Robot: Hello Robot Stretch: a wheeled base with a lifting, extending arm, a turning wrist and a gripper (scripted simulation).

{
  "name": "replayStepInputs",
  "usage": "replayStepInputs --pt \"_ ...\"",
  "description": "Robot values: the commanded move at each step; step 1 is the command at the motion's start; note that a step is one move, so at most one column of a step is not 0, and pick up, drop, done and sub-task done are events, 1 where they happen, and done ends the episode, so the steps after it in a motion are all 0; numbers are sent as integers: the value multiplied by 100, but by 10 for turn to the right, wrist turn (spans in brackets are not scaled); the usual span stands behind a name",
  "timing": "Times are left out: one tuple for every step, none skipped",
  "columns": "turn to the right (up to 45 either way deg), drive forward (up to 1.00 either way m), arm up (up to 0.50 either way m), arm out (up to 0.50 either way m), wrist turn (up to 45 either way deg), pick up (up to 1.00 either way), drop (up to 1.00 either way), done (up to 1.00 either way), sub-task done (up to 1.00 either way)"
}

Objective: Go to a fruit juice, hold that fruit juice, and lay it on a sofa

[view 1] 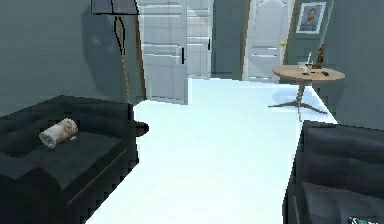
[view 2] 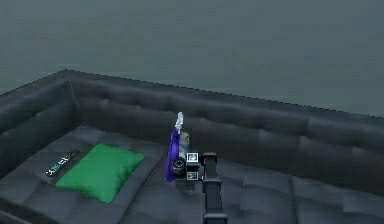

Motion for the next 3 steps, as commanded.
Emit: replayStepInputs --pt "0 0 0 0 0 0 100 0 0" --pt "0 0 10 0 0 0 0 0 0" --pt "0 0 0 -8 0 0 0 0 0"
